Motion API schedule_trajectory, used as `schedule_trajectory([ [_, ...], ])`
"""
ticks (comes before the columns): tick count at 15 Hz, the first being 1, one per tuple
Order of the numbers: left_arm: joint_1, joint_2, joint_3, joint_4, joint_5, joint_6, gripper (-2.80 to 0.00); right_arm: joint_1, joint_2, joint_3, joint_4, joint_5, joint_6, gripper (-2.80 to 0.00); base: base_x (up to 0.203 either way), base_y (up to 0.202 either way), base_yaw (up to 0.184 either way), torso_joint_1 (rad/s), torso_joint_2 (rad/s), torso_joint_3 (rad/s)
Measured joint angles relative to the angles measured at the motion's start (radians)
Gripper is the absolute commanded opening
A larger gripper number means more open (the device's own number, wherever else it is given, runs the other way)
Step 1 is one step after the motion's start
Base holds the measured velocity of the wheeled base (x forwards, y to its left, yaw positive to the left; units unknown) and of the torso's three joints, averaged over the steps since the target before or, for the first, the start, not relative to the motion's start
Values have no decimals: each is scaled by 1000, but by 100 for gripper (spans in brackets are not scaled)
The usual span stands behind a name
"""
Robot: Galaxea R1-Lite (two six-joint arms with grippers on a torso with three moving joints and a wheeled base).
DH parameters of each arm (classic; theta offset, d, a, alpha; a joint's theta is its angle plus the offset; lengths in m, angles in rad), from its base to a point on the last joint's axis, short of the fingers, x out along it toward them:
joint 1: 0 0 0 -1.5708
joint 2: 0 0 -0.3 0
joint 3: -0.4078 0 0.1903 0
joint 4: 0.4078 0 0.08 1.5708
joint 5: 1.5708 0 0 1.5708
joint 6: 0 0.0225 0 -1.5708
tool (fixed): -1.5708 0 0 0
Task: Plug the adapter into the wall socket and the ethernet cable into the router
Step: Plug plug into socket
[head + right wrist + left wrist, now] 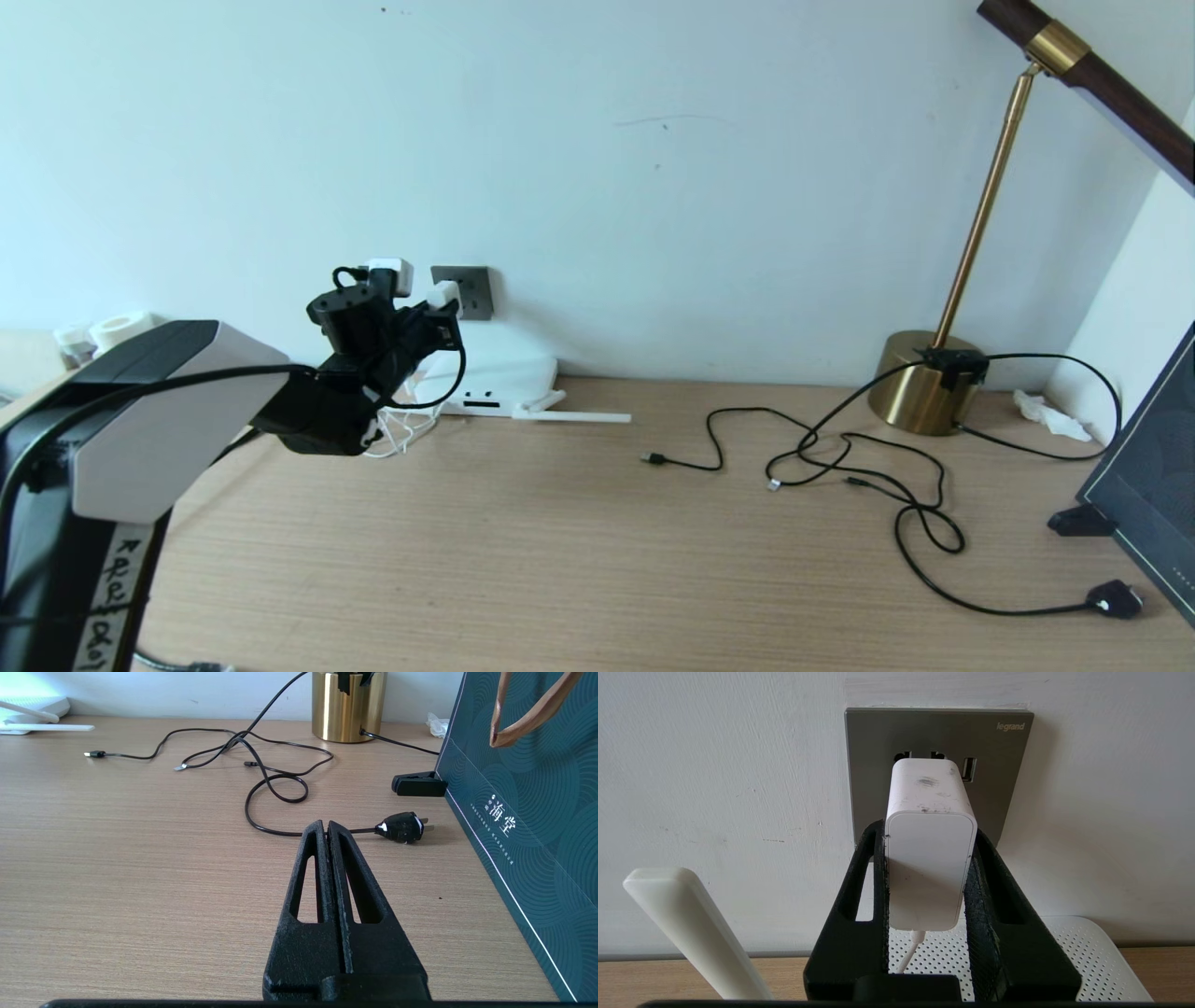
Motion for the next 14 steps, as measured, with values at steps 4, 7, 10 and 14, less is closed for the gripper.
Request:
schedule_trajectory([
  [4, 1, 2, -19, 22, 0, 0, -280, 0, 0, 0, 0, 0, 0, -280, 0, 0, 0, 0, 0, 0],
  [7, 3, 3, -21, 23, 0, 0, -280, 0, 0, 0, 0, 1, 0, -280, 0, 0, 0, 0, 0, 0],
  [10, 3, 7, -37, 30, 0, 0, -280, 0, 0, 0, 0, 0, 0, -280, 0, 0, 0, 0, 0, 0],
  [14, 3, 13, -64, 50, 0, 0, -280, 0, 0, 0, 0, 0, 0, -280, 0, 0, 0, 0, 0, 0],
])
